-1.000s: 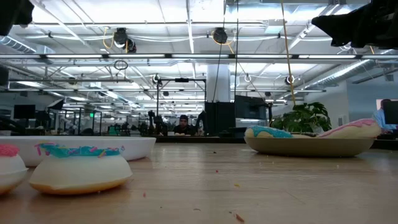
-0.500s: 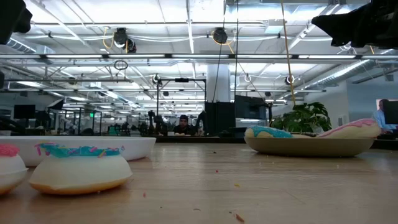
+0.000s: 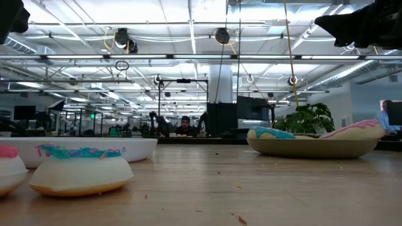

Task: Pick & Place donuts
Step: Put the brown donut on the white plate

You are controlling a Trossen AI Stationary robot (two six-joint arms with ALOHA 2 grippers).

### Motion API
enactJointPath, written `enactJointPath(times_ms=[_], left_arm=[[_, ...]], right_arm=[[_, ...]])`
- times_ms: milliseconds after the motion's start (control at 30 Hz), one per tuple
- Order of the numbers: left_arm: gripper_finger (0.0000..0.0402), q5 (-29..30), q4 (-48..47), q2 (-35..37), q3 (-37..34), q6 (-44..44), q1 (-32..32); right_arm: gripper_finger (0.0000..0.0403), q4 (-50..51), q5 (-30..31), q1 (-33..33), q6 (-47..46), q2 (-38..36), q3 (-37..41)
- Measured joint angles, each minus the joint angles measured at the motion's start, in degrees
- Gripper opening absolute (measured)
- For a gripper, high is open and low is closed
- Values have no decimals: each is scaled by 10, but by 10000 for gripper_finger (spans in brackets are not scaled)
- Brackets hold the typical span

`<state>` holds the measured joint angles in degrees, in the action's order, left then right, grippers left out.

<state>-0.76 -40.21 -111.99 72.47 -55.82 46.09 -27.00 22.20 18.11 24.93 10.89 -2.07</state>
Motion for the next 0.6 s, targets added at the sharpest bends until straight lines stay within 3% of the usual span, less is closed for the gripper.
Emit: enactJointPath(times_ms=[333,600], left_arm=[[210,9,-18,23,15,0,-5],[218,94,-130,105,66,64,-28]], right_arm=[[0,0,0,0,0,0,0],[0,0,0,0,-1,0,0]])
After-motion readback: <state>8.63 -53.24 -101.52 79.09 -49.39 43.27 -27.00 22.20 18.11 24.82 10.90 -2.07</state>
